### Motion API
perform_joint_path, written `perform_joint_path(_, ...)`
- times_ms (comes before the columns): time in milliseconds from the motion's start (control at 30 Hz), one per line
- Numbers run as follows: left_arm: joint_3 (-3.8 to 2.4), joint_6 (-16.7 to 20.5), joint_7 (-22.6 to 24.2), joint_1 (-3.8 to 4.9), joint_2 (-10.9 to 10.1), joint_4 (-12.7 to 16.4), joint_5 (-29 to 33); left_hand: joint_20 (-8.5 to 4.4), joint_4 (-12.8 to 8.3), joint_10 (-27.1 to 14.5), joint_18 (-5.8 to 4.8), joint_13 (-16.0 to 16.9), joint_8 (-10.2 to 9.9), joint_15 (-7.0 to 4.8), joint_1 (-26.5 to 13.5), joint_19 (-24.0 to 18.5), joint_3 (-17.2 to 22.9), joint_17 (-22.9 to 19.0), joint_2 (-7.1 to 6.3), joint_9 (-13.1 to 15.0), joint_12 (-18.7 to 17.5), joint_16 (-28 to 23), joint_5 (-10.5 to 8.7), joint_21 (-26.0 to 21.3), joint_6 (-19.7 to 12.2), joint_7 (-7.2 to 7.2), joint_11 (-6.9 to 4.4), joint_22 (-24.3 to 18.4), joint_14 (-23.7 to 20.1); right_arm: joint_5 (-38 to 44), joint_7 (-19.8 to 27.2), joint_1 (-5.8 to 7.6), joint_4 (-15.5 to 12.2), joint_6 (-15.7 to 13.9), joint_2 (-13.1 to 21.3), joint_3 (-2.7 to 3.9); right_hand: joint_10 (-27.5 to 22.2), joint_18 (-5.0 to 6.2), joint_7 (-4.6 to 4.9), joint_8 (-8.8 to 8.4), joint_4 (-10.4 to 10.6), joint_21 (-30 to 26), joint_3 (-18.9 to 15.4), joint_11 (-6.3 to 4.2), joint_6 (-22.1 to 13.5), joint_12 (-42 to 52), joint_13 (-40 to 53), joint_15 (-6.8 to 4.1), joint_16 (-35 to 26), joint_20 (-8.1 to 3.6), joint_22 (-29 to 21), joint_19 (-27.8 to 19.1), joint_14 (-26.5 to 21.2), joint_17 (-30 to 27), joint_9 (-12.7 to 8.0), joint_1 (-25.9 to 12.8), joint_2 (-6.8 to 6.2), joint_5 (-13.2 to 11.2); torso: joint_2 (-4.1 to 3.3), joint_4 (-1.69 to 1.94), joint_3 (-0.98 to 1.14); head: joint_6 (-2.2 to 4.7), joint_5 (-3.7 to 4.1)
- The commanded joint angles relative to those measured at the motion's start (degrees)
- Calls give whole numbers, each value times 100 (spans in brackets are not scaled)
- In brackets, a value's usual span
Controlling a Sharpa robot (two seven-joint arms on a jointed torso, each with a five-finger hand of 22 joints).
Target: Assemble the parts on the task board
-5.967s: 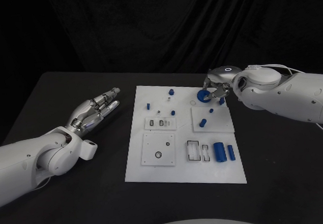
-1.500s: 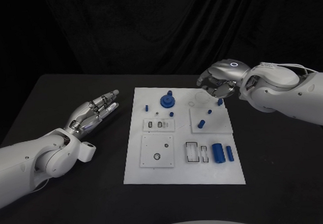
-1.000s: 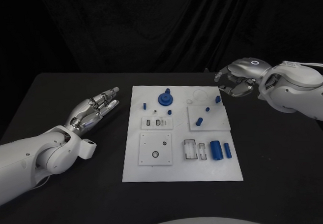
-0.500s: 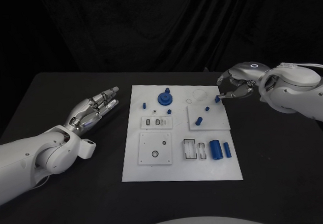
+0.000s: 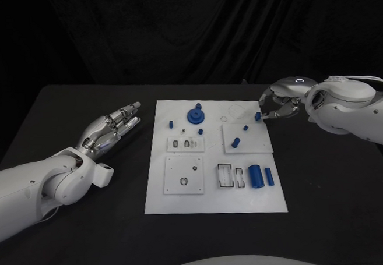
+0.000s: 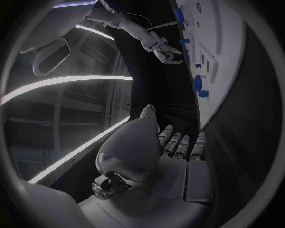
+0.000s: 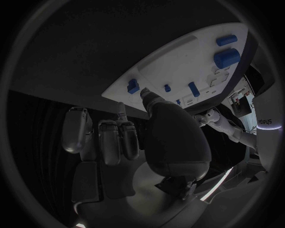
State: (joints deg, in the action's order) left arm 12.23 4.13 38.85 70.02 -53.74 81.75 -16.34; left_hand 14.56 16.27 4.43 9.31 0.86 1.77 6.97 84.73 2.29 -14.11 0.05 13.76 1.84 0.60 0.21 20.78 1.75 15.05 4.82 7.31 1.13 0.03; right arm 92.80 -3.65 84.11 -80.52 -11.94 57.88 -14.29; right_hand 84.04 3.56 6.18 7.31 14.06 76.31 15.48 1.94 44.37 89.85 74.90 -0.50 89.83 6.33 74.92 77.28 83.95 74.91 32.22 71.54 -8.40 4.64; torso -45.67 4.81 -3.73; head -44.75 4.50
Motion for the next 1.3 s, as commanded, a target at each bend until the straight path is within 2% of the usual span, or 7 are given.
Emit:
perform_joint_path(33,-4,-70,462,-1,9,4,-15,36,-30,5,110,7,10,38,56,-13,6,-5,2,1,29,-21,23,21,-37,-3,51,8,-3,11,-144,-22,24,106,-15,3,596,6,5,23,-4,-32,-49,34,71,15,1510,19,17,-9,1028,14,605,1509,-13,72,4,124,2,-3,0,-7,-7)
perform_joint_path(67,-4,-70,462,-1,9,4,-15,36,-30,5,110,7,10,38,56,-13,6,-5,2,1,29,-21,23,21,-37,-3,51,8,-3,11,-142,-25,31,107,-22,3,596,8,4,14,9,-41,-66,35,99,15,1510,21,17,-8,1026,10,605,1509,-29,110,20,255,1,-1,0,-7,-8)
perform_joint_path(167,-4,-71,461,-1,7,3,-15,36,-30,5,110,7,10,38,56,-13,6,-5,2,1,29,-21,23,21,-37,-3,51,8,-3,11,-132,-36,52,110,-45,3,596,8,3,9,12,-41,-72,35,115,15,1510,21,17,-8,1027,12,605,1509,-38,135,27,327,0,-1,1,-7,-7)
perform_joint_path(333,-4,-84,455,-2,5,1,-15,42,-28,10,110,8,9,44,55,-13,8,-5,7,0,29,-21,24,21,-45,-6,59,8,-3,11,-121,-51,102,118,-93,3,596,10,1,-21,0,-56,-69,32,159,15,1510,19,17,-8,1024,7,605,1509,-75,243,51,683,2,-1,-1,-16,-11)
perform_joint_path(500,-4,-94,451,-2,5,1,-15,42,-28,10,110,8,9,44,55,-13,8,-5,7,0,29,-21,24,21,-45,-6,59,8,-3,11,-107,-83,181,133,-152,4,596,13,-4,-38,-3,-70,-60,29,183,15,1510,13,17,-12,1021,-1,605,1509,-97,282,55,890,1,0,0,-14,-7)
perform_joint_path(800,-4,-104,449,-2,-1,-1,-15,42,-28,10,110,8,9,44,55,-13,8,-5,7,0,29,-21,24,21,-45,-6,59,8,-3,11,-43,-156,250,115,-236,5,596,16,-2,-35,-4,-83,-58,28,196,15,1510,13,17,-13,1017,-12,605,1509,-97,286,56,908,2,-2,-1,-34,-25)
perform_joint_path(1300,-4,-126,438,-3,3,-12,-15,42,-28,10,110,8,9,44,55,-13,8,-5,7,0,29,-21,24,21,-45,-6,59,8,-3,11,-3,-193,300,123,-296,5,596,23,1,-36,-7,-108,-65,29,208,15,1510,13,17,-14,1008,-32,605,1509,-100,291,41,923,1,-2,0,-57,-29)
